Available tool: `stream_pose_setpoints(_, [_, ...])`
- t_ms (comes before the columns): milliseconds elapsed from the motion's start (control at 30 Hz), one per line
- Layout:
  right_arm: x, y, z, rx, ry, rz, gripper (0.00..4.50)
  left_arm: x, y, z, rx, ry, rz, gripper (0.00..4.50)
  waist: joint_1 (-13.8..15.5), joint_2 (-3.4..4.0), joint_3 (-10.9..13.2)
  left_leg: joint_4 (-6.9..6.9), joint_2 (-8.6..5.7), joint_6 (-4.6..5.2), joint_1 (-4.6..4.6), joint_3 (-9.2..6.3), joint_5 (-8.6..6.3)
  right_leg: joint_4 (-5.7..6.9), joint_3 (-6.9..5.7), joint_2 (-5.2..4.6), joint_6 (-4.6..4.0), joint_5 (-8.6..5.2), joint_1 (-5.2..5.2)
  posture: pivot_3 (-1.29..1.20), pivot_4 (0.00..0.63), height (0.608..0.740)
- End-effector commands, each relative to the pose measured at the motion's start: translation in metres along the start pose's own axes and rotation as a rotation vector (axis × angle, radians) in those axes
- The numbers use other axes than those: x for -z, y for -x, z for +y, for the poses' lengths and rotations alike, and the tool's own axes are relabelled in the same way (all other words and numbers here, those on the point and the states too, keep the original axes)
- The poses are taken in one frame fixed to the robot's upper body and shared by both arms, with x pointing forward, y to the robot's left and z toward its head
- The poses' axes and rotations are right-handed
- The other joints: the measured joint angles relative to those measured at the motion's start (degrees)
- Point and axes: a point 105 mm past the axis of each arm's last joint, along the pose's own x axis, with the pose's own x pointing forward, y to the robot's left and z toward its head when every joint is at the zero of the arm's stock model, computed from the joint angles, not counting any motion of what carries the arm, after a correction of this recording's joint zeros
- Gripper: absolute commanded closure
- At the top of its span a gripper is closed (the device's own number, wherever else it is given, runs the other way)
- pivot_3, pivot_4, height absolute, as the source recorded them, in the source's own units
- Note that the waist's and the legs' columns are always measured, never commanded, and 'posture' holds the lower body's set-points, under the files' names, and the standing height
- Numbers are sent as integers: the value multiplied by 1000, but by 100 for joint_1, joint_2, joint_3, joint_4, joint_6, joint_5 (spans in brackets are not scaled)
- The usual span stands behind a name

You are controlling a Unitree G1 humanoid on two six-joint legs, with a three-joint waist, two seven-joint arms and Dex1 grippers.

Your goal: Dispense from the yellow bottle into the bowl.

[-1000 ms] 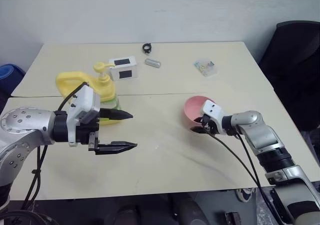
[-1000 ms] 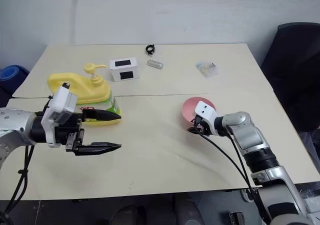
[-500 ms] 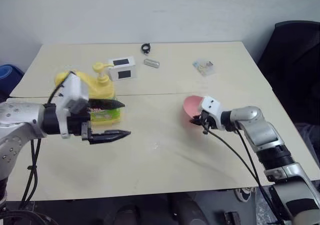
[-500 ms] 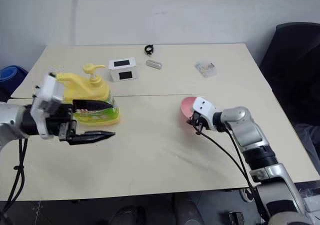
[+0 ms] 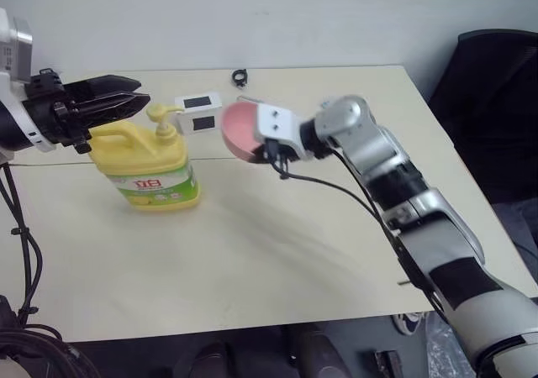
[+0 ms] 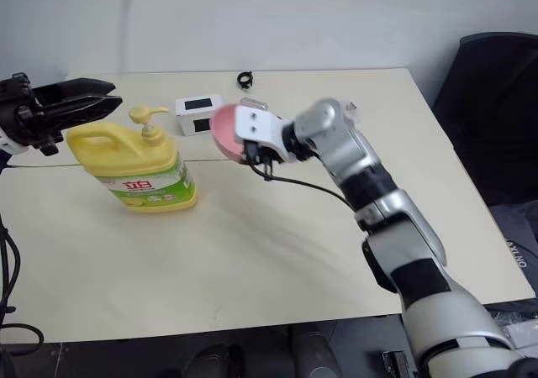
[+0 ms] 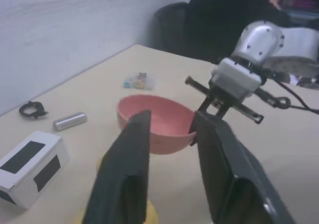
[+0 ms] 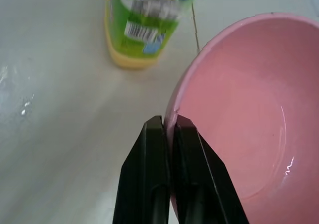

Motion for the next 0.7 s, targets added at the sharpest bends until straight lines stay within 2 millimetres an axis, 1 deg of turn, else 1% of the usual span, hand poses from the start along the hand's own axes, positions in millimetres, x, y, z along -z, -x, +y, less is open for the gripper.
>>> stream_pose_setpoints(33, [-14,-2,-11,-4,69,1,4500,-10,1,0,-1,-62,-15,4359,-6,0,0,3,2,-1,-1,0,-1,4,-2,-2,-2,-1,0,0,150,740])
stream_pose_setpoints(67, [-20,-3,-13,-12,82,-2,4500,-8,2,1,-6,-66,-10,4449,-12,0,0,4,2,-1,-1,0,-1,5,-2,-2,-2,-1,0,0,150,740])
stream_pose_setpoints(167, [-31,-5,-15,-44,122,1,4500,-7,3,6,-44,-77,-4,4449,-43,0,0,15,0,-1,-1,0,0,20,-1,-3,-3,-1,-1,0,150,740])
stream_pose_setpoints(233, [-38,-5,-14,-83,148,3,4500,-8,6,10,-67,-87,-5,4449,-65,0,0,15,-1,-3,0,-1,1,27,-1,-1,-3,-1,-1,0,150,740])
stream_pose_setpoints(400, [-52,-5,-10,-171,203,20,4500,-8,8,12,-77,-103,0,4449,-118,0,0,15,1,-6,1,-10,2,40,-8,-2,-12,-7,-3,0,150,740])
stream_pose_setpoints(500, [-69,-4,-9,-231,257,33,4500,-7,8,15,-98,-126,3,4449,-137,0,1,15,1,-10,0,-11,3,45,-9,-3,-14,-8,-6,0,150,740])
stream_pose_setpoints(700, [-78,-7,-9,-252,326,68,4500,-2,9,14,-103,-141,20,4449,-153,0,1,15,8,-22,2,-17,3,53,-16,-27,-24,-13,-8,0,150,740])
